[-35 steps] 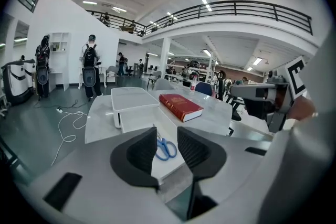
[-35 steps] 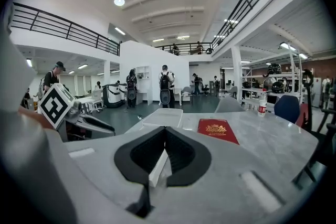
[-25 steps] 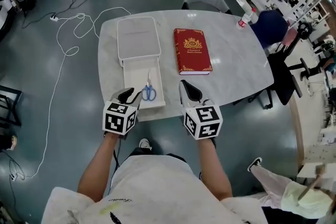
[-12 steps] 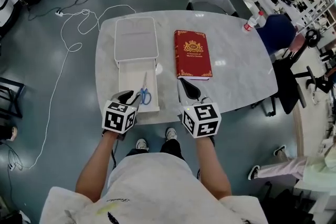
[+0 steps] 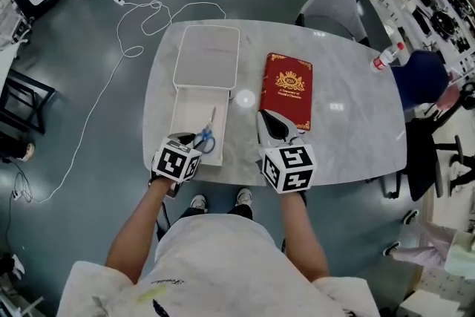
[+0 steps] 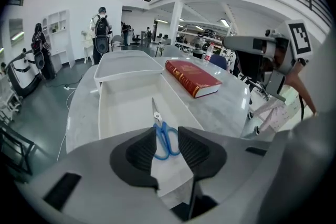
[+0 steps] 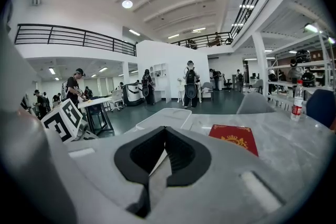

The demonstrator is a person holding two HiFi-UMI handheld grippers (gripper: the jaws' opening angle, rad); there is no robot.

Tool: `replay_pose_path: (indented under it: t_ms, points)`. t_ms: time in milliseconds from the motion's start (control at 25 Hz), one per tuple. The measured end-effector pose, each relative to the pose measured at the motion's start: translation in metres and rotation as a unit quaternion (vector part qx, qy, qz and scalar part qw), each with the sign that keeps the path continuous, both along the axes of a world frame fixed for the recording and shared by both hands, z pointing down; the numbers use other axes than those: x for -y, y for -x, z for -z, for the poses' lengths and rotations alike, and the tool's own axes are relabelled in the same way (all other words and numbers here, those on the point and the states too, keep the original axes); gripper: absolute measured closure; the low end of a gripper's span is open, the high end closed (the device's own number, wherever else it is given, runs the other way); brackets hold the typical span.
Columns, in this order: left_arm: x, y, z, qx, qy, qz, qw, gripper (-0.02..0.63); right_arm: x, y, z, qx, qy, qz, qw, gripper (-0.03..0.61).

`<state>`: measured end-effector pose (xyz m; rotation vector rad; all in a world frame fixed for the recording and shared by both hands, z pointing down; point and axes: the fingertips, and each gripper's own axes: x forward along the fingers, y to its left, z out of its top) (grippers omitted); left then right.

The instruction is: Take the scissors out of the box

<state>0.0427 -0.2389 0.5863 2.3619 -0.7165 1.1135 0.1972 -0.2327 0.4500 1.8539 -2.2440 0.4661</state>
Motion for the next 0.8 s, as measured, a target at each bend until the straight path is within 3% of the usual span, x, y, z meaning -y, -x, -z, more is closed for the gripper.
replay_pose_path:
  t_ms: [360,800]
  points:
    - [0.0,-0.01,-0.032,0.067,0.051,0.011,0.9964,0.508,0.019,-0.017,-0.004,0.014,-0.004,0.044,0.999,0.572]
    - [0.004,-0.016,-0.056,0.134,0.103,0.045,0.9846,0.508,0.037,-0.04,-0.013,0.028,-0.002,0.088,0.996,0.574]
